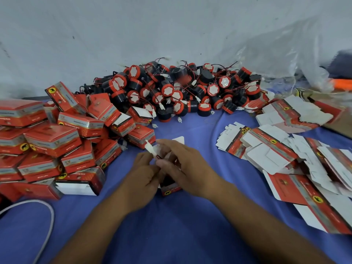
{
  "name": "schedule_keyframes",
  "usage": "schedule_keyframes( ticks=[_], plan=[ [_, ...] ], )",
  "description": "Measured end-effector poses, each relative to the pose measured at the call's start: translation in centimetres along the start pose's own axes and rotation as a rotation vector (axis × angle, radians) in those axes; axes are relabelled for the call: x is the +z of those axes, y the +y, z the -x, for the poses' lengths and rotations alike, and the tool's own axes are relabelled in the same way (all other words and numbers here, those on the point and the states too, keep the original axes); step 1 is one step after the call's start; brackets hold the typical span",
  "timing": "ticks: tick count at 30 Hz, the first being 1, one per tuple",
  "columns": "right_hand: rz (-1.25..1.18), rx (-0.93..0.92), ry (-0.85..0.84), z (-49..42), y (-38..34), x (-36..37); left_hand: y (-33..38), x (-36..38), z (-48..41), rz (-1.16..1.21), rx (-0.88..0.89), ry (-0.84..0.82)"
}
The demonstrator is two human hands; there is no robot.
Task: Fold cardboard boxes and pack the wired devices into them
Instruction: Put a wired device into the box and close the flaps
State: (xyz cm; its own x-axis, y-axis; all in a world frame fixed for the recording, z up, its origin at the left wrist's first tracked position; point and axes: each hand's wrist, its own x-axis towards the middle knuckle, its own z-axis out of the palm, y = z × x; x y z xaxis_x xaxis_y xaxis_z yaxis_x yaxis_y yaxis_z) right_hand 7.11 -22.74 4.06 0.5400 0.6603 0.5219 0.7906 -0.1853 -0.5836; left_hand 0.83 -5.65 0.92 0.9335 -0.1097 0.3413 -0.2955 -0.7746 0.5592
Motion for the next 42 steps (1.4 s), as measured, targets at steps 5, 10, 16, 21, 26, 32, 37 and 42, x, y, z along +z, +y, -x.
schedule_keyframes(
  ticks=[5, 10, 16, 21, 26, 32, 37, 42],
  plan=[
    [-0.083, 0.03, 0.068, 0.0, 0.5, 0.9, -0.1, -0.5, -0.1, -0.036, 0.024, -0.102],
    [-0.187, 0.184, 0.081, 0.8, 1.3, 0.5, 0.8, 0.2, 0.5, 0.337, -0.296, 0.016],
    [-0.179, 0.172, 0.074, 1.3, 1.3, 0.1, 1.8, 0.7, 0.1, 0.58, -0.498, 0.244],
    [-0.094, 0.137, 0.201, 1.4, 0.8, 1.0, 1.9, 1.5, 0.5, 0.473, -0.463, 0.335],
    [-0.069, 0.187, 0.256, 1.4, 0.9, 1.7, 1.5, 2.0, 0.7, 0.373, -0.468, 0.425],
    [-0.132, 0.293, 0.294, 1.3, 0.8, 1.5, 1.1, 1.8, 0.9, 0.393, -0.323, 0.403],
    [0.107, 0.203, 0.241, 1.0, 1.2, 1.7, 0.8, 2.4, 0.9, 0.479, -0.319, 0.428],
    [0.244, 0.013, 0.095, 1.0, 1.5, 1.8, 0.9, 2.4, 1.1, 0.486, -0.293, 0.432]
  ],
)
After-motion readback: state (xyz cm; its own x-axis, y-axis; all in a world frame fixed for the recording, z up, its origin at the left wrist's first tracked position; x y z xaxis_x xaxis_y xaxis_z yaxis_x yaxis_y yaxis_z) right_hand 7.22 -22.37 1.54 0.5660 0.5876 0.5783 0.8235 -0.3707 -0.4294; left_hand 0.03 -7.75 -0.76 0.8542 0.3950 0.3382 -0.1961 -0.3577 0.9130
